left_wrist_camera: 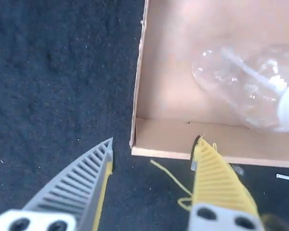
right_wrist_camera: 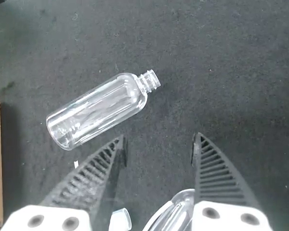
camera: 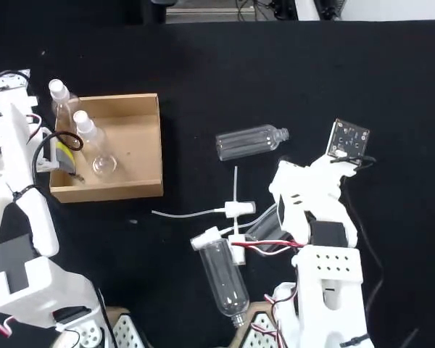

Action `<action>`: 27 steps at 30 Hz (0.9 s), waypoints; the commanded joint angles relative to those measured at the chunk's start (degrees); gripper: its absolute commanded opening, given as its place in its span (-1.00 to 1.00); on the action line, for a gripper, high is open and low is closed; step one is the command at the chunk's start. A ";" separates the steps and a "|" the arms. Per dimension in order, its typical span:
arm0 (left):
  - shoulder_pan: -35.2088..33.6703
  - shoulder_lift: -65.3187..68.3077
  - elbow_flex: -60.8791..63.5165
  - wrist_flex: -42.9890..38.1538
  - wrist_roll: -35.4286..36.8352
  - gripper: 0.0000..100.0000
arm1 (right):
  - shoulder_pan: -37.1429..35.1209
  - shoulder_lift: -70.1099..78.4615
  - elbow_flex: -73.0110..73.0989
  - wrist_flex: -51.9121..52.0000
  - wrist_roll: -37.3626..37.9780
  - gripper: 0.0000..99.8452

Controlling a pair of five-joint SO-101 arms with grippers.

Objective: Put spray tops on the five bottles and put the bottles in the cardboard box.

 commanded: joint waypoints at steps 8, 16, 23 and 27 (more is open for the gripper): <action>1.80 -10.81 -1.89 3.87 -5.45 -0.50 | 0.62 -1.10 -0.84 -1.67 -0.09 -0.60; 8.84 -19.96 10.77 -4.75 -2.11 -0.50 | 0.62 -1.10 -0.75 -1.67 -0.09 -0.60; 12.18 -24.09 17.89 -14.95 -0.44 -0.49 | 0.62 -1.10 -0.66 -1.67 -0.09 -0.60; 12.18 -25.05 23.16 -23.03 -0.62 -0.49 | 0.62 -1.10 -0.66 -1.67 -0.09 -0.60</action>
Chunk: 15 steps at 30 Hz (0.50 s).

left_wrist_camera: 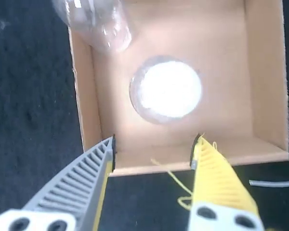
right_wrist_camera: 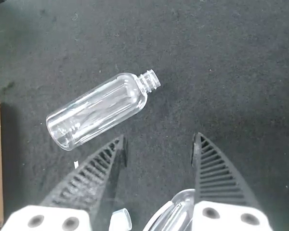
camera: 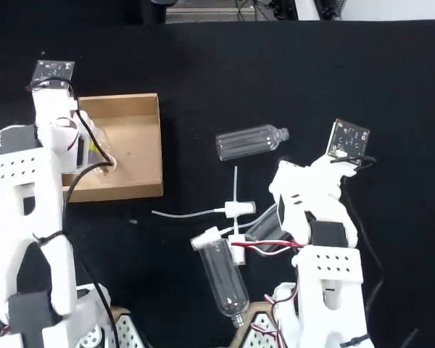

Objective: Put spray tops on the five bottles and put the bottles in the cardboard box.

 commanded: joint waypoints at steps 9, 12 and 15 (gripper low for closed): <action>0.48 -3.25 14.29 -21.89 2.46 -0.49 | 0.62 -1.10 -0.75 -1.67 0.00 -0.60; 0.66 -3.25 16.04 -25.23 3.60 -0.49 | 0.62 -1.10 -0.84 -1.67 0.00 -0.60; 0.75 -3.25 17.89 -28.04 3.69 -0.49 | 0.62 -1.10 -0.84 -1.67 0.00 -0.60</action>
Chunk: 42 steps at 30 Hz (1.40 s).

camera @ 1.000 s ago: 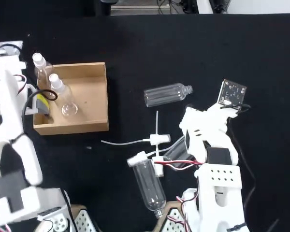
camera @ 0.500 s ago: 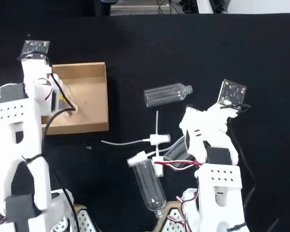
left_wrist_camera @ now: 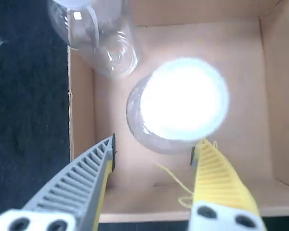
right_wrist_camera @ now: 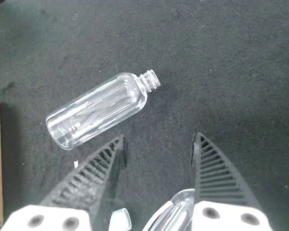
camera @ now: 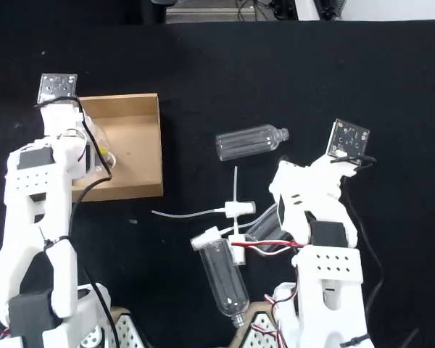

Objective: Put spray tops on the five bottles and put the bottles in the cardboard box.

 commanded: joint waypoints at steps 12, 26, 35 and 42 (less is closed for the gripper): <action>0.92 -2.29 10.07 -18.73 3.96 -0.49 | 0.62 -1.10 -0.84 -1.67 0.00 -0.60; 3.82 -1.58 12.00 -24.70 4.04 -0.49 | 0.62 -1.10 -0.75 -1.67 0.00 -0.60; 3.74 -1.49 12.00 -28.13 4.04 -0.49 | 0.62 -1.10 -0.66 -1.67 0.00 -0.60; 3.65 -1.49 11.38 -28.75 4.04 -0.49 | 0.62 -1.10 -0.66 -1.67 0.00 -0.60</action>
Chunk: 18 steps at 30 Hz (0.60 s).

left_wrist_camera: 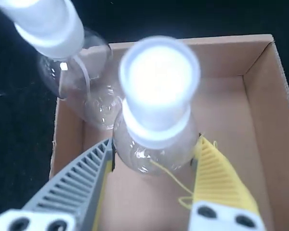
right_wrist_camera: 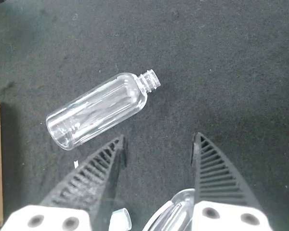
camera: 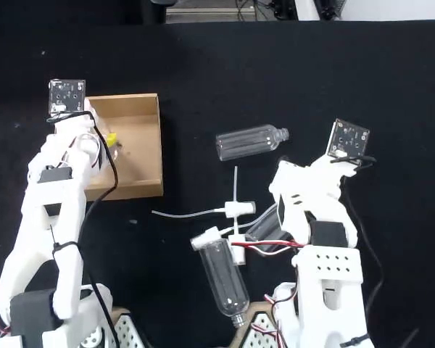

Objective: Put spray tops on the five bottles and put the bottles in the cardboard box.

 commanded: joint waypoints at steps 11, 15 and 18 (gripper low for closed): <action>0.31 -2.29 -1.10 -1.32 0.79 -0.49 | 0.62 -1.10 -0.57 -1.67 0.00 -0.60; 0.22 -2.37 -3.74 6.24 0.79 -0.49 | 0.62 -1.10 -0.57 -1.67 0.00 -0.60; 0.22 -2.37 -6.55 12.57 0.79 -0.49 | 0.62 -1.10 -0.57 -1.67 0.00 -0.60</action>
